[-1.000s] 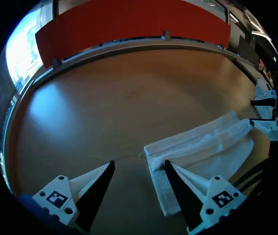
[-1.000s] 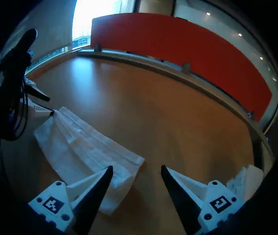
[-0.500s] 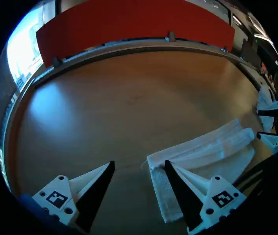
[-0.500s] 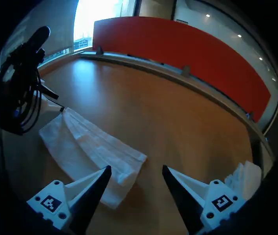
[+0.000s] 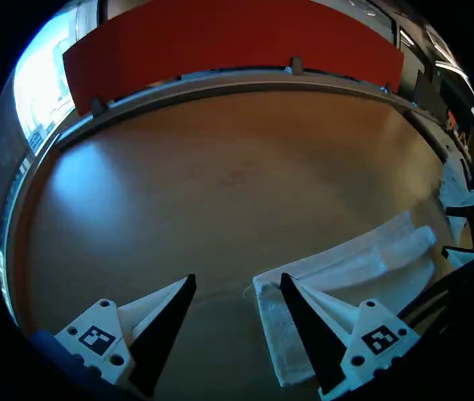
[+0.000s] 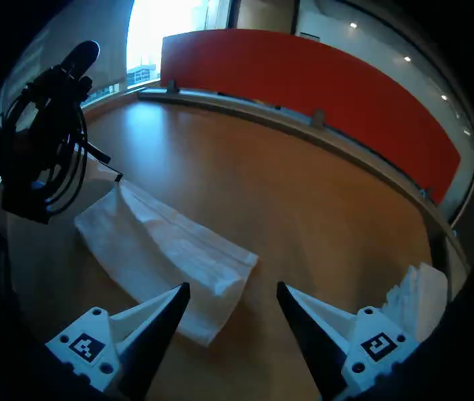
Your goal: Fold towel
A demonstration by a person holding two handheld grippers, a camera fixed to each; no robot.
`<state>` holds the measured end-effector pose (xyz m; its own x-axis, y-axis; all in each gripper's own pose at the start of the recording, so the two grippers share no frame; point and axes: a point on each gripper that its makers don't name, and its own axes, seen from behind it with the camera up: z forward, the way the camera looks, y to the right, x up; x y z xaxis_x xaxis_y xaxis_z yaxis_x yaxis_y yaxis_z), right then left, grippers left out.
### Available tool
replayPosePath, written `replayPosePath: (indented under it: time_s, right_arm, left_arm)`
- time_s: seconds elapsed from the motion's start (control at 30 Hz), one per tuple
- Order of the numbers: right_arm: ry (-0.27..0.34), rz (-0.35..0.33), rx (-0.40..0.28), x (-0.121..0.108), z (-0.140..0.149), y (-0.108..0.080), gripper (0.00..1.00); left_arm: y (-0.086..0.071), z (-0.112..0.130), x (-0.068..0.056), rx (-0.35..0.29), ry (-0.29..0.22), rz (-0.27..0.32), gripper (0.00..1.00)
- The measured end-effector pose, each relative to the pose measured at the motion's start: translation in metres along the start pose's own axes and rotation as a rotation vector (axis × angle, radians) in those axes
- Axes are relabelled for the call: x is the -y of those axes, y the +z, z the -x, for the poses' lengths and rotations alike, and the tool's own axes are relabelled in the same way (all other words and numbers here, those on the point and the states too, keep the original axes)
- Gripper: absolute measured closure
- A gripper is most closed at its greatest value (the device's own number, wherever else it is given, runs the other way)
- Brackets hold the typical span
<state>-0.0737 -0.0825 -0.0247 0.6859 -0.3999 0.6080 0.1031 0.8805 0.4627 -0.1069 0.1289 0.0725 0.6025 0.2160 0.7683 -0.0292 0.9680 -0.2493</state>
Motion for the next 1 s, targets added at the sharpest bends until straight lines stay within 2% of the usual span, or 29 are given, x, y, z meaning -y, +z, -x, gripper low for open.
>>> replayPosePath:
  time_s: [0.53,0.77,1.0]
  right_arm:
    - [-0.002,0.002,-0.004,-0.001,0.002,-0.005,0.0]
    - [-0.005,0.001,-0.008,-0.002,0.002,-0.006,0.0]
    - [-0.01,-0.001,-0.012,-0.002,0.002,-0.008,0.0]
  left_arm:
    - [-0.002,-0.006,0.003,-0.024,-0.005,-0.014,0.06]
    - [-0.014,-0.005,0.005,-0.037,-0.009,-0.015,0.06]
    - [-0.029,0.011,0.002,-0.043,-0.021,-0.006,0.06]
